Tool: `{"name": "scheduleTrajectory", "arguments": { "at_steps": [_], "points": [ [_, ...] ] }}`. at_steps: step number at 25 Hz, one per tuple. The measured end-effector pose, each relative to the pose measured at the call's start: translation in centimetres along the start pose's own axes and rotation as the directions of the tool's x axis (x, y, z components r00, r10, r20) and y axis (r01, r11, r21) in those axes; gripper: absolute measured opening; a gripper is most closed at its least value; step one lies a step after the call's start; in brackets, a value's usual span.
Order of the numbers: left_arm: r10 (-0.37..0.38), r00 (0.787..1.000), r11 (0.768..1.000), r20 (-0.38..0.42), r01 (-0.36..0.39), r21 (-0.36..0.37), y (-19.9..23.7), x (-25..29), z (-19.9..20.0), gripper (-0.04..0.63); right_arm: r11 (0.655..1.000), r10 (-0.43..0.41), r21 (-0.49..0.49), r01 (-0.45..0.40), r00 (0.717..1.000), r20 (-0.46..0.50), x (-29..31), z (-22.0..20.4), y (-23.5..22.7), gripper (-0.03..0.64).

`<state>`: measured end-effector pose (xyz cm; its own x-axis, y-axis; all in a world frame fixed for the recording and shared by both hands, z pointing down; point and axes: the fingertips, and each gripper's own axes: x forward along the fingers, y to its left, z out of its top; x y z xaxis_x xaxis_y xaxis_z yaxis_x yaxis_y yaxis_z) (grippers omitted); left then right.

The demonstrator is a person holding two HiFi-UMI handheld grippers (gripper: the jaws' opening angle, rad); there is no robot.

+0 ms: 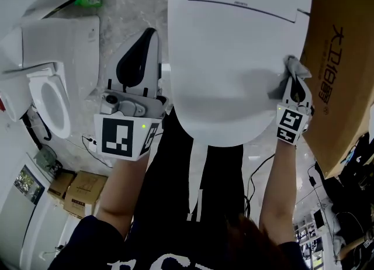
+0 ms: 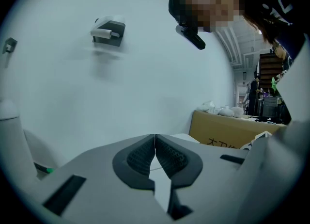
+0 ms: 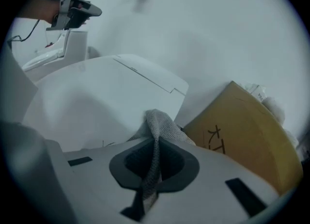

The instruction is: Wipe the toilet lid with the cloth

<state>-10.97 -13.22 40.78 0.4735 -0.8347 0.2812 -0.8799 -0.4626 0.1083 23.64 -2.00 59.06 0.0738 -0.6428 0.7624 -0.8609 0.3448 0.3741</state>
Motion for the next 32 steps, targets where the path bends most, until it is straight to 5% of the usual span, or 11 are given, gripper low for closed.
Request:
{"name": "scheduleTrajectory", "arguments": {
  "at_steps": [11, 21, 27, 32],
  "points": [
    [0.023, 1.000, 1.000, 0.004, -0.023, 0.000, 0.6, -1.2, -0.2, 0.021, 0.992, 0.124, 0.018, -0.126, 0.987, 0.105, -1.1, 5.8, 9.5, 0.023],
    [0.061, 0.998, 0.998, 0.005, -0.061, -0.011, 1.7, -2.9, -0.7, 0.021, 0.952, 0.307, -0.075, -0.298, 0.924, 0.226, -0.7, 14.1, 19.9, 0.023],
    [0.067, 0.998, 0.998, 0.003, -0.067, -0.012, 1.7, -3.2, -0.9, 0.021, 0.894, 0.442, -0.187, -0.406, 0.865, 0.237, -1.2, 17.4, 25.2, 0.025],
    [0.065, 0.998, 0.998, -0.001, -0.065, -0.013, 1.4, -3.0, -1.1, 0.021, 0.805, 0.577, -0.304, -0.509, 0.791, 0.204, -2.9, 18.2, 30.1, 0.025]
  ]
}}
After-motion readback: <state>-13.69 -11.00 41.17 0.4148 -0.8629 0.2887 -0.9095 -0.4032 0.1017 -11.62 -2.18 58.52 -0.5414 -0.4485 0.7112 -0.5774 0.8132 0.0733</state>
